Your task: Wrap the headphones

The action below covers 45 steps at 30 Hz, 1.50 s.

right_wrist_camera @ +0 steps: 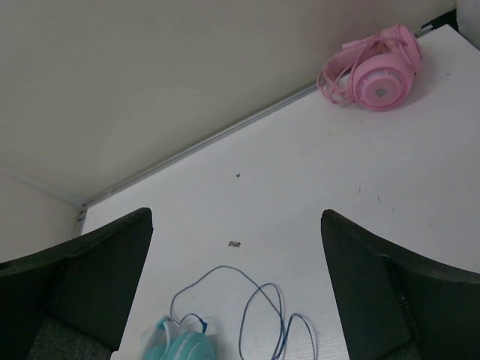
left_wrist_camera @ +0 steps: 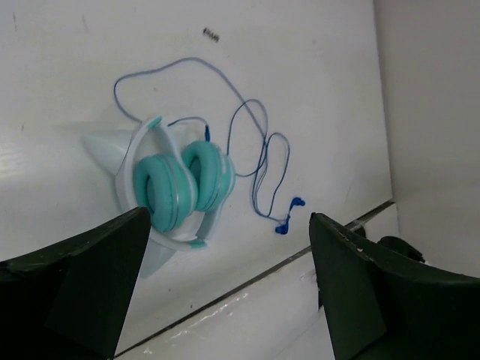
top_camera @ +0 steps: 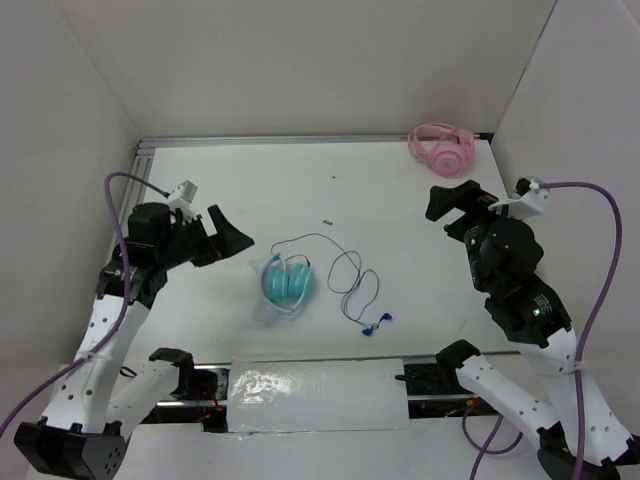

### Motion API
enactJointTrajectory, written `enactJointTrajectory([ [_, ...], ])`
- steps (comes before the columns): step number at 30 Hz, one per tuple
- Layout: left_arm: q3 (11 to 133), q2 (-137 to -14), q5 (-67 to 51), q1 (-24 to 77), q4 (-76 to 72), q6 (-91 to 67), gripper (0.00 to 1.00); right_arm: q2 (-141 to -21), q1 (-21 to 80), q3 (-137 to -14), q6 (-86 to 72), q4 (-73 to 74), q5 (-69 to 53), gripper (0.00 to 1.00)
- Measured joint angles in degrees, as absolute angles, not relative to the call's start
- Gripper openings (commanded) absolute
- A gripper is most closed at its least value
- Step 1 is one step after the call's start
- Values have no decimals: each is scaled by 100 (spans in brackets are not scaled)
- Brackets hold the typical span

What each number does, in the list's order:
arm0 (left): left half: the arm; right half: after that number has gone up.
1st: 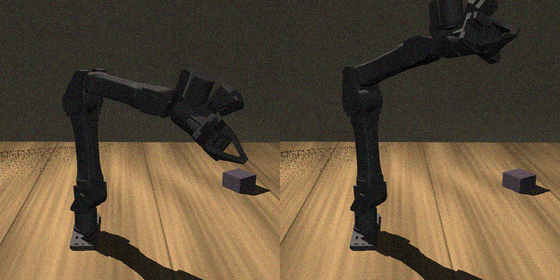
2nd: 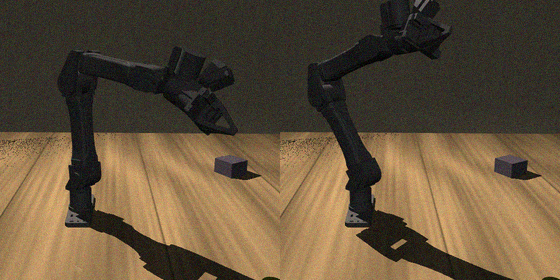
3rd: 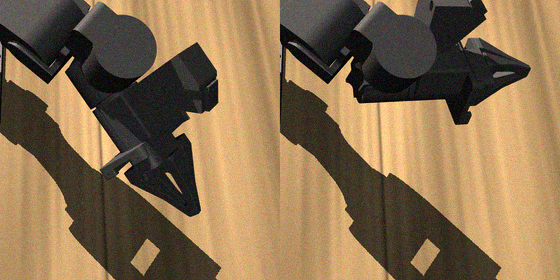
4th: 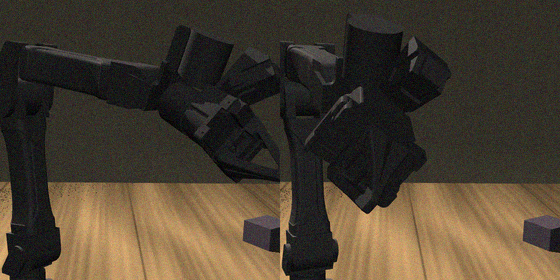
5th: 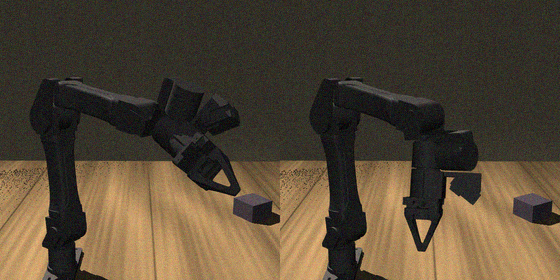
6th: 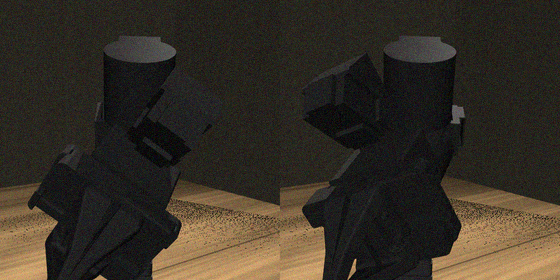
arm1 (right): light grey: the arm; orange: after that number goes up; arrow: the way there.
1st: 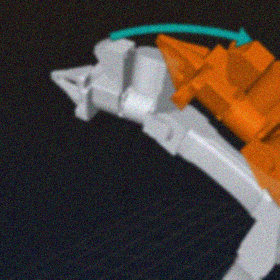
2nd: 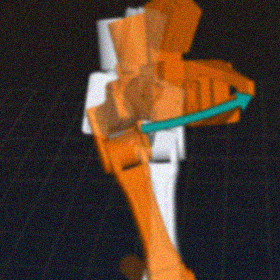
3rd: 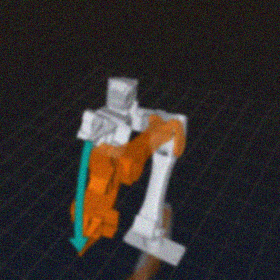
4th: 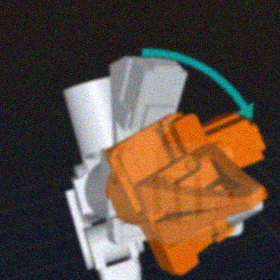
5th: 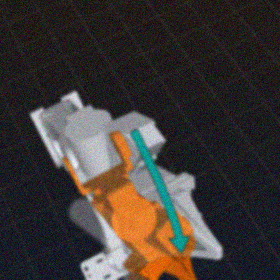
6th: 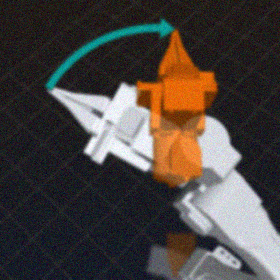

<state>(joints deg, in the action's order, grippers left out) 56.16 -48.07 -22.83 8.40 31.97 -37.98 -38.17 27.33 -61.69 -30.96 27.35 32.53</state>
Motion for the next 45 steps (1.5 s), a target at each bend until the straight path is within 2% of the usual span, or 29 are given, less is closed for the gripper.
enactJointTrajectory([
  [7,4698,-5120,-2106,1131,3186,-3981,99,-3955,2733,-5988,-3214,2849,3100,100],
  [11,4602,-5763,-1850,1540,3105,-4095,99,-4123,2733,-5782,-3428,3039,3192,100],
  [16,4584,-6598,-1249,1826,3317,-4407,93,-4268,2733,-5603,-3699,3258,3374,100],
  [28,4486,-7109,-399,1848,3199,-4816,88,-4158,2731,-5297,-3612,3256,3258,100],
  [32,4462,-7463,-325,1911,3035,-4803,81,-4287,2731,-5297,-3607,3264,3253,100],
  [39,4209,-7568,-263,2296,2600,-4595,76,-4386,2731,-5297,-3568,3269,3275,100],
  [43,4088,-7686,-231,2456,2545,-4521,58,-4401,2731,-5297,-3500,3273,3391,100],
  [45,4106,-7817,-198,2495,2536,-4534,56,-4401,2731,-5297,-3465,3273,3395,100],
])
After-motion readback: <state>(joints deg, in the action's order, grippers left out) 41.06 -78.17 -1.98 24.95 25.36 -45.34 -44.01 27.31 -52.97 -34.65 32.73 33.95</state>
